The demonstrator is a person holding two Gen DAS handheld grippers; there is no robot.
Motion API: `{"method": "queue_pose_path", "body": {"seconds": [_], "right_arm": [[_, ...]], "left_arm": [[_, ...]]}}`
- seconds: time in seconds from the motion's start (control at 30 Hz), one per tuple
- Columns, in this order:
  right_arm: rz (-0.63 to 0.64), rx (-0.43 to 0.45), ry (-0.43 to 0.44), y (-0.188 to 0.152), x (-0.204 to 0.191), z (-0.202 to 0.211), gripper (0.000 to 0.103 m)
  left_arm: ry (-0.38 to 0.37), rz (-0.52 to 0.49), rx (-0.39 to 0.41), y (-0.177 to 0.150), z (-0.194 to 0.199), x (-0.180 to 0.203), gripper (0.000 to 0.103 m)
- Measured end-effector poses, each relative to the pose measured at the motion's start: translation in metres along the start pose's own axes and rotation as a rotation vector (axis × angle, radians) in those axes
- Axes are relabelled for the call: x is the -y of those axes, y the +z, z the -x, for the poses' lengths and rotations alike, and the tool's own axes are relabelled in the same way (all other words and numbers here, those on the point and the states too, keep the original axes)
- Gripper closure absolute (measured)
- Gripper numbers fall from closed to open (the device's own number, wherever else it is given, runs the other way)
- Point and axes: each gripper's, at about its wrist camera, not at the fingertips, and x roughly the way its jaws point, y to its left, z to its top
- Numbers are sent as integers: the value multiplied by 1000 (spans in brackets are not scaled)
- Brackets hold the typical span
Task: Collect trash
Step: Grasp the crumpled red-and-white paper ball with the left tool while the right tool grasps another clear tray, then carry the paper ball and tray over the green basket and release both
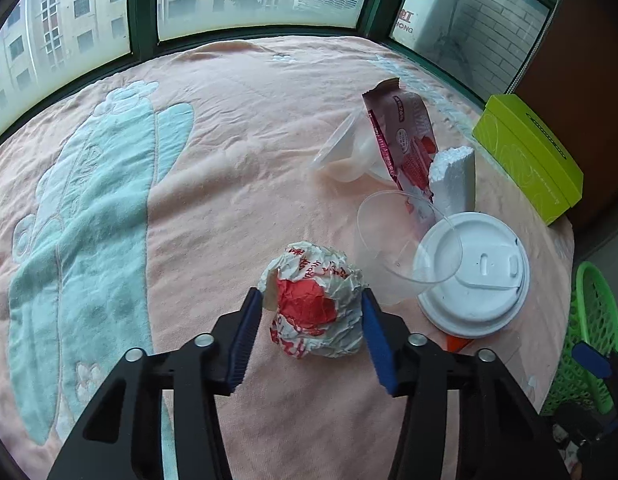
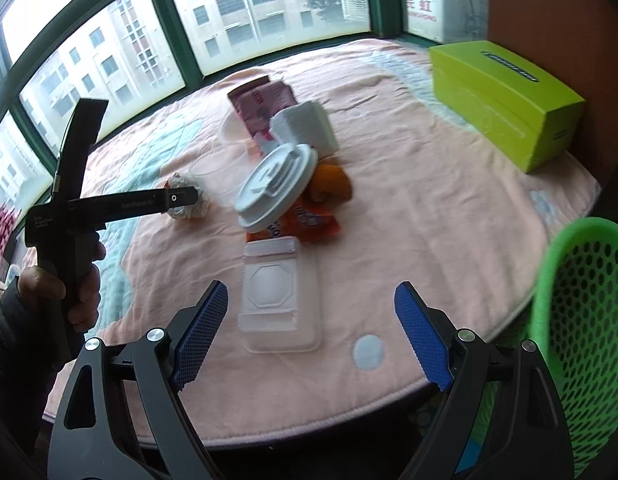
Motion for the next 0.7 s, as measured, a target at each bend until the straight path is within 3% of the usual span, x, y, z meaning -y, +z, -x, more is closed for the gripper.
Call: {"method": "queue_pose_path", "body": {"seconds": [0.1, 0.37, 0.7], "right_arm": [[20, -23, 5, 0, -8, -13, 18], [53, -70, -15, -1, -19, -44, 25], [77, -95, -51, -5, -21, -56, 49]], "left_arm": [[0, 0, 4, -2, 4, 0, 68], [-6, 23, 11, -11, 16, -2, 70], [-26, 39, 34, -21, 40, 0, 70]]}}
